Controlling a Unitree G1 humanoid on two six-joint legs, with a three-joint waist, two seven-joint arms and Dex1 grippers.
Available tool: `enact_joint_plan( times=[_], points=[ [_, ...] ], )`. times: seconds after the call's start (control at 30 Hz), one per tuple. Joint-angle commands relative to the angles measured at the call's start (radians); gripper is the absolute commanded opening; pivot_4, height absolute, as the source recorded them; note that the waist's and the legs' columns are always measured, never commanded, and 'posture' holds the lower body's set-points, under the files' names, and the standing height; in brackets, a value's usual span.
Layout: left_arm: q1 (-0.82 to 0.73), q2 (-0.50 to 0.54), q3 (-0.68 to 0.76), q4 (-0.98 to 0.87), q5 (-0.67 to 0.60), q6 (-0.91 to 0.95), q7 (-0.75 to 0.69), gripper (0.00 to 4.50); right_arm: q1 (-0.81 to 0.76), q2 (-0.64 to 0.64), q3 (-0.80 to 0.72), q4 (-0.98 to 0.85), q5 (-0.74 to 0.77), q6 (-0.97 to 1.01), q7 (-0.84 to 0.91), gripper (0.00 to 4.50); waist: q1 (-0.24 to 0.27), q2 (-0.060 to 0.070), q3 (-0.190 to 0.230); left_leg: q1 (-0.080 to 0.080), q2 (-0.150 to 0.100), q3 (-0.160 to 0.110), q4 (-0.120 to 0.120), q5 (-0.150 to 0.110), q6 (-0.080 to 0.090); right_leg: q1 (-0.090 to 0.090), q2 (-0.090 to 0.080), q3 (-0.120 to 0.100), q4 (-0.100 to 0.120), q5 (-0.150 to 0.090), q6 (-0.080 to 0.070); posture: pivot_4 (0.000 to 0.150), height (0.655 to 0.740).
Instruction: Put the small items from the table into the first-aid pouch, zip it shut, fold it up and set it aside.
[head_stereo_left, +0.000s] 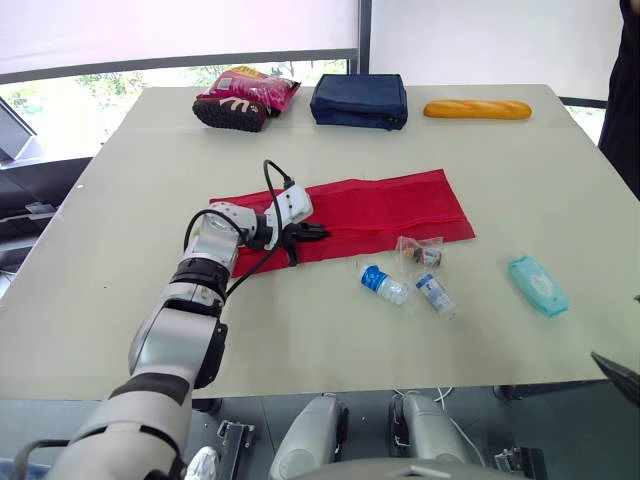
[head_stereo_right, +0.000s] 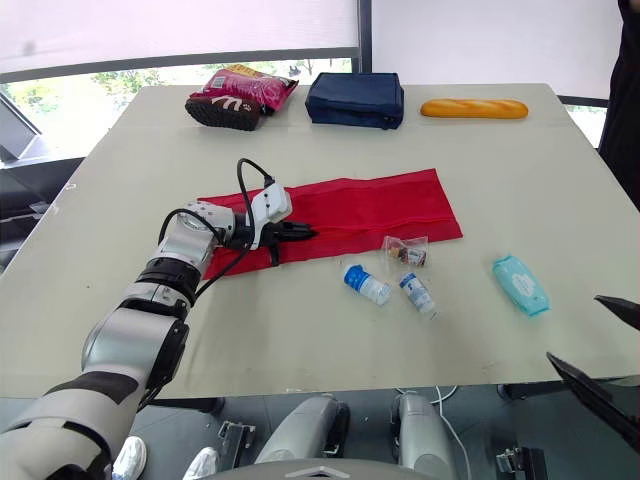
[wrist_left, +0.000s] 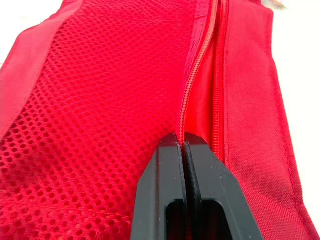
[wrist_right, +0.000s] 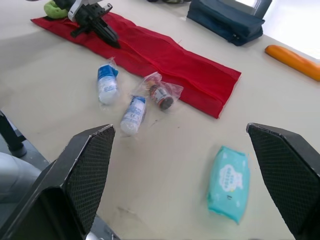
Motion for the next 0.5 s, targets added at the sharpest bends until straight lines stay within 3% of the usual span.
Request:
enact_joint_plan(
  times=[0.03,0.23,0.37,0.5],
  points=[
    [-0.034,-0.010,0.018,0.014,-0.002,-0.019,0.005,0.05,0.015,-0.005,-0.026,-0.009,0.017,-0.009,0.001,4.50,0.000,0.000,0.000,0.000,0.000,0.000,0.000,0.000,0.000,0.000,0.000,0.000,0.000,0.000,0.000,0.150,0.7390],
    [-0.029,-0.024,0.018,-0.004,-0.009,-0.001,-0.006,0.05,-0.079,-0.050,0.218,-0.158,-0.069,0.110,-0.237,4.50,-0.002,0.000,0.000,-0.001,0.000,0.000,0.000,0.000,0.000,-0.001,-0.001,0.000,0.000,0.000,0.000,0.150,0.7390],
    [-0.013,-0.033,0.012,-0.053,-0.012,0.025,-0.015,0.05,-0.228,-0.127,0.516,-0.254,-0.174,0.233,-0.405,4.50,-0.003,-0.001,0.000,-0.002,0.000,0.000,0.001,0.002,-0.004,-0.002,-0.001,0.000,0.001,0.000,-0.001,0.150,0.7390],
    [0.010,-0.035,0.001,-0.116,-0.009,0.066,-0.022,0.05,-0.409,-0.167,0.805,-0.231,-0.313,0.297,-0.487,4.50,-0.002,-0.002,0.000,-0.004,0.000,0.000,0.004,0.003,-0.004,-0.002,-0.001,-0.001,0.001,0.001,-0.001,0.150,0.7390]
  ],
)
